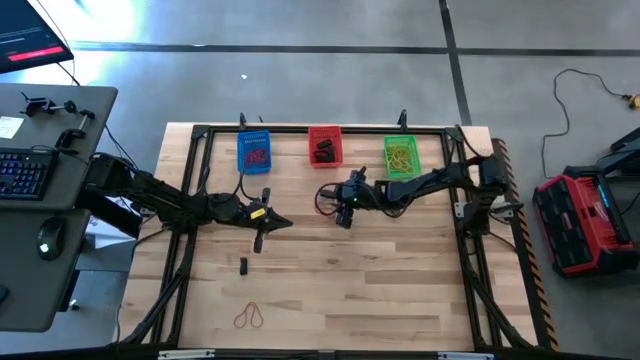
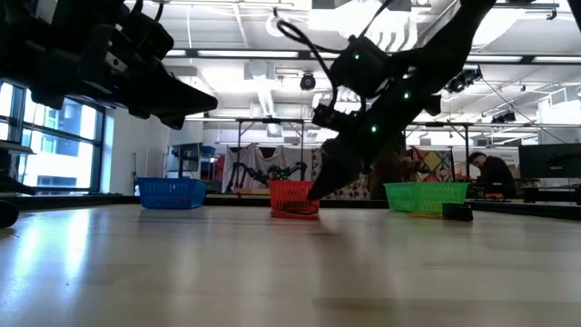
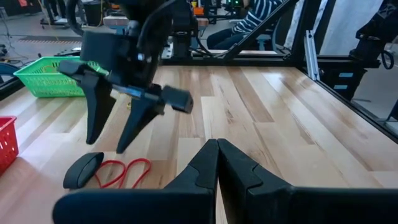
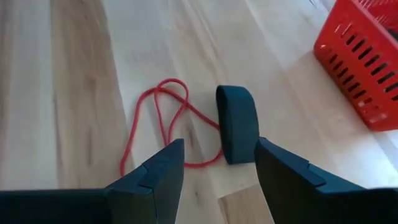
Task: Sort rubber bands into baskets
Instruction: Put the black rubber band into the red bin
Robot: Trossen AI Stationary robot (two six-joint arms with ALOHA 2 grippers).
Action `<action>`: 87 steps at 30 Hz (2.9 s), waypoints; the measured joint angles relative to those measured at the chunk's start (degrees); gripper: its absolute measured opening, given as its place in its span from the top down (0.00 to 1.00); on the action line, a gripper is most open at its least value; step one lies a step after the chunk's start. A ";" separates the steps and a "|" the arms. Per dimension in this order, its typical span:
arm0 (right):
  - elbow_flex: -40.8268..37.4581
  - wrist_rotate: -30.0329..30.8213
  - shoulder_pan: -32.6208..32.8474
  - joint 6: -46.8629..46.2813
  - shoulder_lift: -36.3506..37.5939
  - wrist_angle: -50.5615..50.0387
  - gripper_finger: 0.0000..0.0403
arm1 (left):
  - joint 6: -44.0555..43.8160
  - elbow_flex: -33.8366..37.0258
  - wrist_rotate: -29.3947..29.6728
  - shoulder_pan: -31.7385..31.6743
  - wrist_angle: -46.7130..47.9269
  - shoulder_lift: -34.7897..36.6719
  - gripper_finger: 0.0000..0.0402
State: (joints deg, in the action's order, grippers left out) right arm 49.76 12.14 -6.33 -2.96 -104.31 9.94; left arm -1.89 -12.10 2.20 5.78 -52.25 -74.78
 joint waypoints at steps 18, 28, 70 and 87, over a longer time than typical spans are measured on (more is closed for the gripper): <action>0.00 -1.14 -3.49 -1.63 -1.76 0.68 0.68 | 0.00 0.00 0.00 0.00 0.05 0.00 1.00; 0.04 0.08 -4.02 -0.71 -4.65 3.27 0.71 | 0.00 0.04 -0.02 0.00 0.24 0.00 1.00; 34.29 1.02 -17.99 0.35 -11.89 -26.51 1.00 | -0.90 0.04 -0.02 0.00 1.42 -0.02 1.00; 34.95 -5.77 -23.75 -3.65 -13.76 -28.32 1.00 | -0.50 0.04 0.00 -0.01 1.88 -0.02 1.00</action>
State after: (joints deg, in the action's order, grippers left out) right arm 84.71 6.37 -30.08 -6.61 -118.07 -18.39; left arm -2.39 -12.05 2.20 5.77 -50.37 -74.81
